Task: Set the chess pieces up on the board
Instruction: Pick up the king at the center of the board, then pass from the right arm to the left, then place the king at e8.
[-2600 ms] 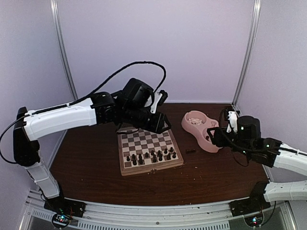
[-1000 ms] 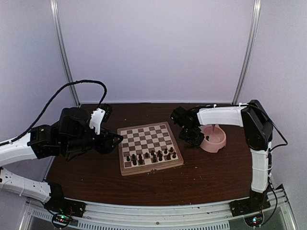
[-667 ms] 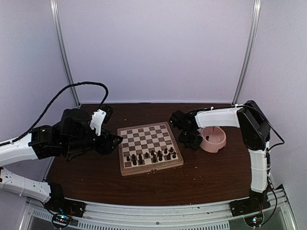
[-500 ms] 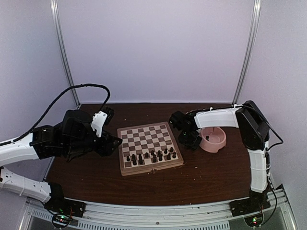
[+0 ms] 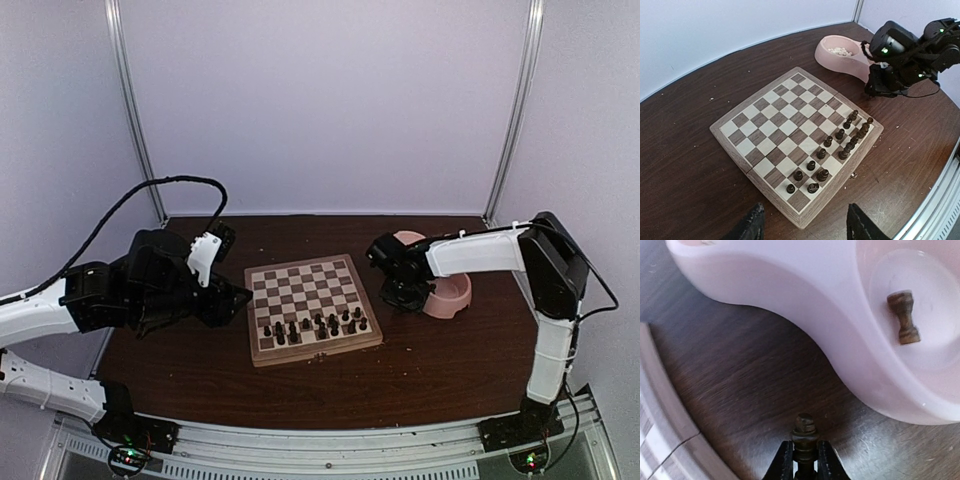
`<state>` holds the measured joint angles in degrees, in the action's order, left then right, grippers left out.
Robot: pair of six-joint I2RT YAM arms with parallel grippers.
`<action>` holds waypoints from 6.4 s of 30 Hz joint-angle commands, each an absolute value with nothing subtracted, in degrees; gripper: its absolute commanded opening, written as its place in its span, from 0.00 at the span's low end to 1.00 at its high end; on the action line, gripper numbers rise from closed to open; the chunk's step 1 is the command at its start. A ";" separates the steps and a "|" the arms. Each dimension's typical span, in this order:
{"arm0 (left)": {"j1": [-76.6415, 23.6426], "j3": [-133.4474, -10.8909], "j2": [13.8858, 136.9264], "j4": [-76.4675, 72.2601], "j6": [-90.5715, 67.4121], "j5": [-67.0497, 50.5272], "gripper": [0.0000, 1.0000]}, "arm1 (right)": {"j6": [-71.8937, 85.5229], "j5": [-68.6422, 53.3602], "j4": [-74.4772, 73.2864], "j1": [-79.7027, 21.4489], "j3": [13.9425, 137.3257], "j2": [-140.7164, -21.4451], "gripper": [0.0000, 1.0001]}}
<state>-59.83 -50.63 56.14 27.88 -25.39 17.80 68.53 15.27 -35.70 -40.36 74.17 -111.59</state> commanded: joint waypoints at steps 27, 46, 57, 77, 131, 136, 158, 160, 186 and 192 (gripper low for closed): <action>-59.29 -67.64 76.38 20.40 -41.02 -10.86 0.53 | 6.01 -21.45 9.36 -45.74 38.21 -67.48 0.10; -55.54 -74.27 95.08 2.64 -61.01 -37.16 0.54 | -3.60 -18.99 -2.29 -54.14 42.86 -62.86 0.06; -55.74 -74.47 97.40 2.38 -61.80 -38.61 0.54 | -3.55 -19.86 -0.49 -54.54 43.99 -64.56 0.06; -55.64 -73.65 98.05 0.50 -61.14 -37.02 0.01 | -5.87 -15.71 -1.30 -56.25 44.76 -67.05 0.08; -58.53 -72.78 95.55 31.02 -30.94 -0.87 0.00 | 0.97 13.54 15.76 -37.59 21.48 -53.09 0.57; -58.47 -73.27 97.19 30.66 -30.70 -0.87 0.00 | 1.27 15.54 15.70 -37.55 20.70 -51.78 0.59; -58.53 -75.78 102.30 30.06 -28.58 3.70 0.00 | 0.77 14.28 16.41 -37.53 20.21 -51.26 0.61; -58.49 -76.09 102.70 30.16 -28.40 3.83 0.00 | 0.79 13.99 16.51 -37.53 20.21 -51.37 0.60; -58.52 -77.00 105.62 32.87 -28.91 4.45 0.00 | 0.77 13.35 16.46 -37.45 20.16 -51.24 0.61; -58.50 -77.12 106.42 33.05 -29.05 3.93 0.00 | 0.76 13.19 16.41 -37.53 20.21 -51.27 0.61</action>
